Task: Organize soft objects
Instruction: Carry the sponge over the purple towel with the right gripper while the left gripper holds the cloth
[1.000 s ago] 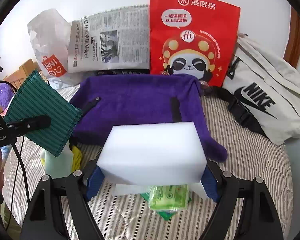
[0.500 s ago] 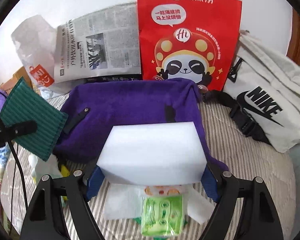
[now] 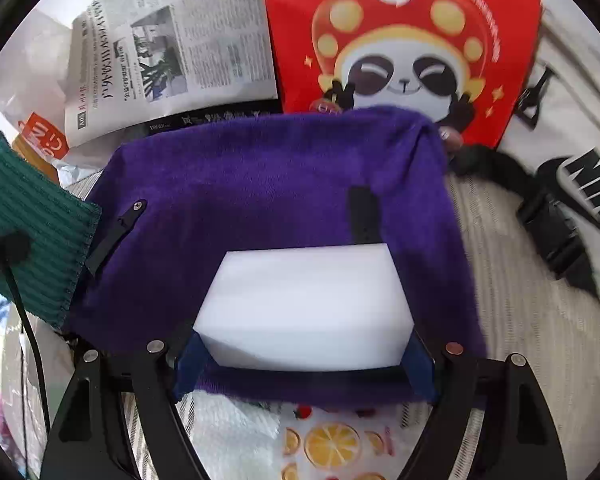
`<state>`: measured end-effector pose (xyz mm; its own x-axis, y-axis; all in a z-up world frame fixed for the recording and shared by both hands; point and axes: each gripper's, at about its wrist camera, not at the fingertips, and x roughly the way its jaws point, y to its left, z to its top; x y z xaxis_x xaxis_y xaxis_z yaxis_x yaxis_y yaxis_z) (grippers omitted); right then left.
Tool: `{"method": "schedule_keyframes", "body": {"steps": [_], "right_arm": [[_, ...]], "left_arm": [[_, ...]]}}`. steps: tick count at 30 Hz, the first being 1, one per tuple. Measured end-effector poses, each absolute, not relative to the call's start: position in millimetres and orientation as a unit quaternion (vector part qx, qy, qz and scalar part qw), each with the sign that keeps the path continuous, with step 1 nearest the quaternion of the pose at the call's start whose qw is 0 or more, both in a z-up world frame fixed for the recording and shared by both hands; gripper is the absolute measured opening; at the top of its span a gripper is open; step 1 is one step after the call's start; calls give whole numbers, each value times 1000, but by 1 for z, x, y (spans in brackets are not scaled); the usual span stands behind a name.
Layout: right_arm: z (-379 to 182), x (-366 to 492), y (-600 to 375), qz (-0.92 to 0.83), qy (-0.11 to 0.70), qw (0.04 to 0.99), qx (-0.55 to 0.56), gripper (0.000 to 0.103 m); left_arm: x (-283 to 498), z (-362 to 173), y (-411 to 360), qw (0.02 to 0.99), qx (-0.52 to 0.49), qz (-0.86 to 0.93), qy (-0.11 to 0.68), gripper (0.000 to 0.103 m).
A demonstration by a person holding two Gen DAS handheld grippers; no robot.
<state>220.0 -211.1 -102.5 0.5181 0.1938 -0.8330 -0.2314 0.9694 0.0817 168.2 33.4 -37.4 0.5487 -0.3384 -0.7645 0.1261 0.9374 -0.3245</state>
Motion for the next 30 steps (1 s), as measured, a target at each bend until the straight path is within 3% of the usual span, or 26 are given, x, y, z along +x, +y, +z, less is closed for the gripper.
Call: {"method": "schedule_keyframes", "body": {"steps": [20, 30], "right_arm": [[-123, 232, -195, 131, 513, 846, -56, 83], [-112, 225, -211, 145, 515, 845, -1, 85]], "left_arm": [[196, -58, 29, 856, -139, -151, 474, 20], [211, -82, 17, 834, -173, -167, 496, 20]]}}
